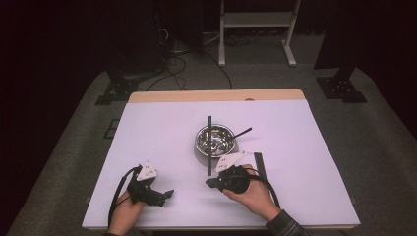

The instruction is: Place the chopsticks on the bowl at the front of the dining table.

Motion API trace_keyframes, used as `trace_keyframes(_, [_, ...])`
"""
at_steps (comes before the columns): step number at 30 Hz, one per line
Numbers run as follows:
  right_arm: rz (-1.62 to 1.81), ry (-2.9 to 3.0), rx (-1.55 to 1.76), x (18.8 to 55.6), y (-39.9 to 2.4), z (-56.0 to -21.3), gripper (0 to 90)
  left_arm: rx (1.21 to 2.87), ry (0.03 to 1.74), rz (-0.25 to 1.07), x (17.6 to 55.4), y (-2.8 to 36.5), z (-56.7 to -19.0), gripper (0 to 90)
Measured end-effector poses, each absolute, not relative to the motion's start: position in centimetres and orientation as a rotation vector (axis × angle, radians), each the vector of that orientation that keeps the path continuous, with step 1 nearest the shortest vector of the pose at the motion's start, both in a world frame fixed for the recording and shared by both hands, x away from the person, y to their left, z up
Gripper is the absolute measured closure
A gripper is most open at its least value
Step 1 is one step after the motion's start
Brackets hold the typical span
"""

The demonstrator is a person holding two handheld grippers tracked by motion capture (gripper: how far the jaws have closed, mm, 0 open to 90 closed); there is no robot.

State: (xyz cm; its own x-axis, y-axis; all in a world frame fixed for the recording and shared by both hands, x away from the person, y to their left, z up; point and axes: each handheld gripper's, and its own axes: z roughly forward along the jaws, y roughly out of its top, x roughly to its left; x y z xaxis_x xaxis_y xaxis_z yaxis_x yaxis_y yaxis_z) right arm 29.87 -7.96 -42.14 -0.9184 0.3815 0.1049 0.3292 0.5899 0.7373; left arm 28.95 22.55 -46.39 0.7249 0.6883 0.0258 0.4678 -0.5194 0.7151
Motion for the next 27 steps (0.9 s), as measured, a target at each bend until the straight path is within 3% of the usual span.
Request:
trace_keyframes(21, [1.232, 2.702, 0.624, 29.9, -8.3, -42.3, 89.8, 2.216, 0.870, 0.400, 28.9, 22.6, -46.4, 0.0])
trace_keyframes(27, [1.240, 2.683, 0.673, 29.8, -9.8, -42.1, 84.7, 2.215, 0.870, 0.400, 29.0, 22.5, -46.4, 0.0])
